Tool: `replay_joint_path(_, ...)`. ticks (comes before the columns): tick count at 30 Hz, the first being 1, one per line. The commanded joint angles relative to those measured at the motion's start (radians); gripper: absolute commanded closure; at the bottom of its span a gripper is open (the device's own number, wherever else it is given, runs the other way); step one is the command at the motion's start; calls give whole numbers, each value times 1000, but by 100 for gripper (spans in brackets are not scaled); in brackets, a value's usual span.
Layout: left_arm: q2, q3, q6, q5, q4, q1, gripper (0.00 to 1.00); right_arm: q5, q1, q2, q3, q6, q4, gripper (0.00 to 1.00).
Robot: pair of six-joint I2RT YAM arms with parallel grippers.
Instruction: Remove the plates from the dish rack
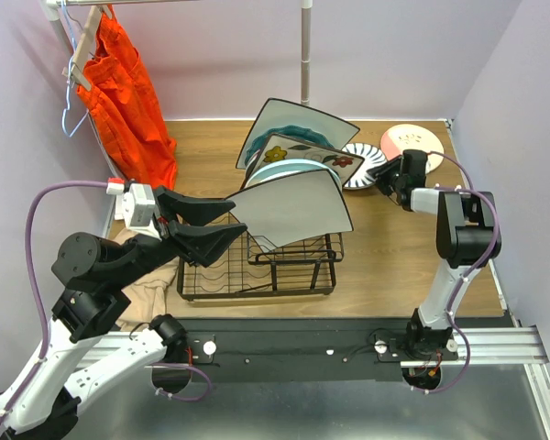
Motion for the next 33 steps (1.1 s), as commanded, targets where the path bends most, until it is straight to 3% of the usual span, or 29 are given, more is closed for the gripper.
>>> replay_joint_path(1, -21, 3, -5, -5, 29, -5, 38, 49, 6, -82, -29, -55, -52, 53)
replay_joint_path(13, -18, -9, -11, 4, 47, -4, 38, 94, 6, -108, -72, -44, -90, 53)
replay_joint_path(28, -10, -25, -10, -3, 50, -5, 38, 11, 6, 10, 36, -39, -29, 57)
replay_joint_path(33, -4, -25, -7, -8, 40, -4, 38, 34, 6, -10, 59, -91, -136, 51)
